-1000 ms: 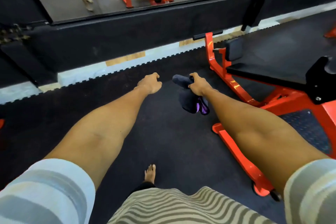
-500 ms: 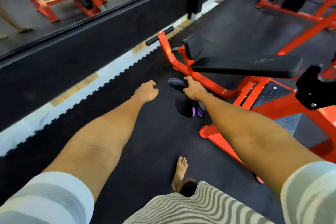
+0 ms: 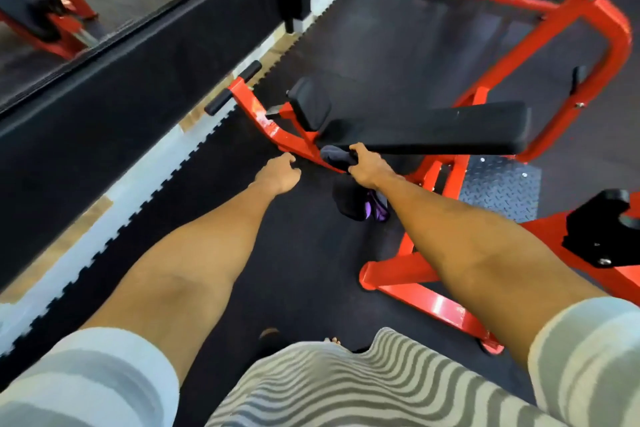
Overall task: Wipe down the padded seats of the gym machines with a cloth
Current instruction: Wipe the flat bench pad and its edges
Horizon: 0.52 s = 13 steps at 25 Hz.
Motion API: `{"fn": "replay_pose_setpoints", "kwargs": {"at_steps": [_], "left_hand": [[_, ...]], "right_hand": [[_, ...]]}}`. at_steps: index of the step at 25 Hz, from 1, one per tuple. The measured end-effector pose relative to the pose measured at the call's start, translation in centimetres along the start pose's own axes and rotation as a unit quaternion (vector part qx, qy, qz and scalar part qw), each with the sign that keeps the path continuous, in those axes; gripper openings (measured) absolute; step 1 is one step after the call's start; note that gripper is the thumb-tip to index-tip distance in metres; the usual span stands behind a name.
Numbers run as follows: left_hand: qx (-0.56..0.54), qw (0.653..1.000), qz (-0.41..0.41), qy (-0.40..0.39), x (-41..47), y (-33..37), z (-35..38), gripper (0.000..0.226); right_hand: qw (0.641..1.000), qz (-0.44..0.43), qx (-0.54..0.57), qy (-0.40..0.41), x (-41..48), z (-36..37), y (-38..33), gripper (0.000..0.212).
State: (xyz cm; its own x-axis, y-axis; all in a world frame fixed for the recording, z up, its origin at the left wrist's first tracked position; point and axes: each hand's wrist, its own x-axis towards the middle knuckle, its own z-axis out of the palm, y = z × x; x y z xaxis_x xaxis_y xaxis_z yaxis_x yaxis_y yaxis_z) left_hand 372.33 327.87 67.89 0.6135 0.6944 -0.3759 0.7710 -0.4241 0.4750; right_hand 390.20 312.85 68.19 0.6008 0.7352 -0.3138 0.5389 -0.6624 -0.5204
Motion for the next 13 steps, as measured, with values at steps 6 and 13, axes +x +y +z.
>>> {"fn": "replay_pose_setpoints", "kwargs": {"at_steps": [6, 13], "left_hand": [[0.023, 0.996, 0.075, -0.042, 13.3, 5.8, 0.1, 0.043], [0.061, 0.979, 0.158, -0.112, 26.5, 13.3, 0.4, 0.051]], "right_hand": [[0.996, 0.081, 0.021, 0.035, 8.7, -3.5, 3.5, 0.058], [0.971, 0.198, 0.077, 0.108, 15.9, -6.9, 5.1, 0.055]]}}
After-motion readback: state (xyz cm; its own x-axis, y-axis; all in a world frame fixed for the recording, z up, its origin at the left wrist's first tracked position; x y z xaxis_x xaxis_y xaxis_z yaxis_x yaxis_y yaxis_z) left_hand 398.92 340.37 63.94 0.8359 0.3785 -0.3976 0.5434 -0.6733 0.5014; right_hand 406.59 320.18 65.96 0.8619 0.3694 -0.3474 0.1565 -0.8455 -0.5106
